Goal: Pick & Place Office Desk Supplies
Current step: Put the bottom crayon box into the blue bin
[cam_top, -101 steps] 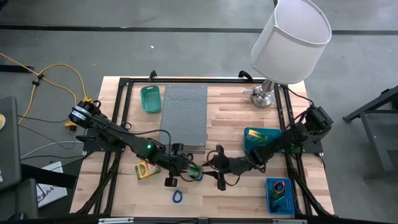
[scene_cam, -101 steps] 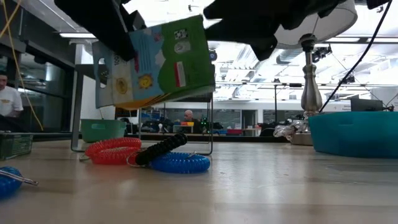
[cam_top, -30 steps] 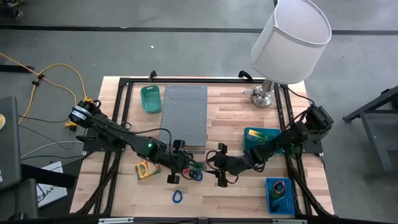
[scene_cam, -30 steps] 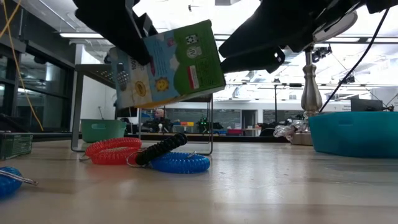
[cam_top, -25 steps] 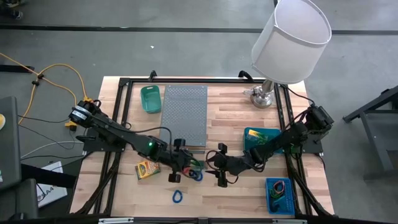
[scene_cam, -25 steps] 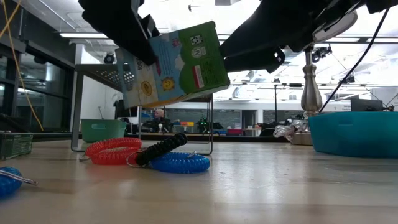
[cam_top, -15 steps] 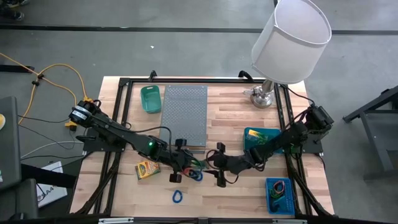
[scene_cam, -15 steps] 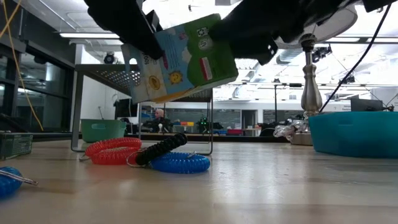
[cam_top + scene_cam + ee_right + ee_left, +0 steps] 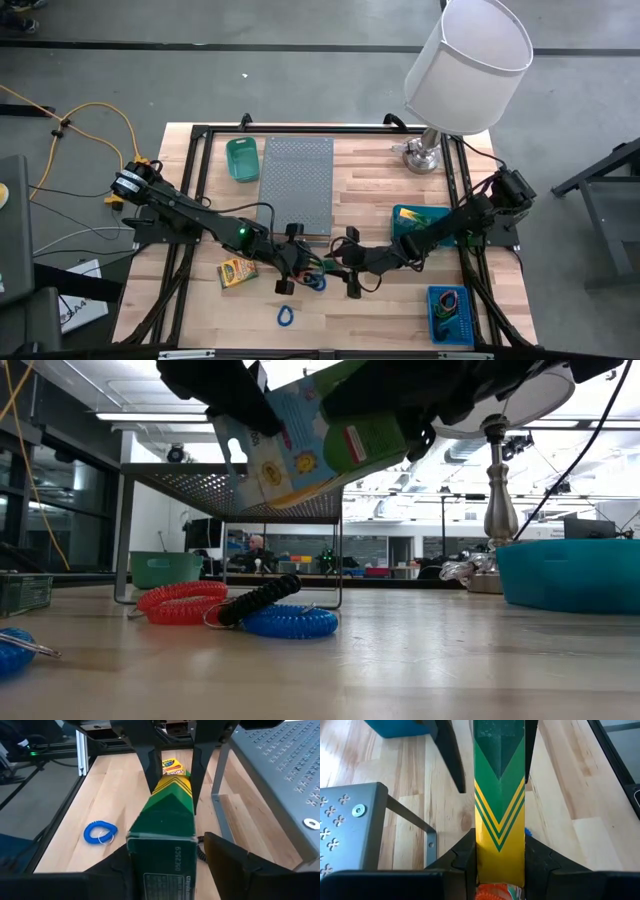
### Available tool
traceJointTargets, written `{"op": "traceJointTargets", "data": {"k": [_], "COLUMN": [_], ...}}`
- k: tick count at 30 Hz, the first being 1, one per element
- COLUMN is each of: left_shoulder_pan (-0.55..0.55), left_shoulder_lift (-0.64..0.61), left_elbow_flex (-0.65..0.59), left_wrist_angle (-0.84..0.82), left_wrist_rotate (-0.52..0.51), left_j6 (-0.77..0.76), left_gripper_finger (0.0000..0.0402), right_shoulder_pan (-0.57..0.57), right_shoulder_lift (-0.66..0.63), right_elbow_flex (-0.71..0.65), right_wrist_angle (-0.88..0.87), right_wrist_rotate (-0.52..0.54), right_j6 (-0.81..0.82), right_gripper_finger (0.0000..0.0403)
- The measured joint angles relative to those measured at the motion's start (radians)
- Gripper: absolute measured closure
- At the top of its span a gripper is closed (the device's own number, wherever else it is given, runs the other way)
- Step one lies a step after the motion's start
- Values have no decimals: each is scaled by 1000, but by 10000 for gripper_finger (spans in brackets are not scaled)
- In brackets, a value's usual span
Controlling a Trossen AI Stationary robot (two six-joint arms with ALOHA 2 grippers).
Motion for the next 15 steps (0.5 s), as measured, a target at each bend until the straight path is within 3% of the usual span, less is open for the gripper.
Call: {"op": "traceJointTargets", "data": {"k": [8,15], "left_shoulder_pan": [0,0], "left_shoulder_lift": [0,0], "left_elbow_flex": [0,0], "left_wrist_angle": [-3,-4], "left_wrist_rotate": [0,2], "left_j6": [-6,-28], "left_gripper_finger": [302,299], "right_shoulder_pan": [0,0], "right_shoulder_lift": [0,0], "right_elbow_flex": [0,0], "right_wrist_angle": [-2,-3], "right_wrist_rotate": [1,-19], "right_j6": [0,8], "right_gripper_finger": [272,288]}}
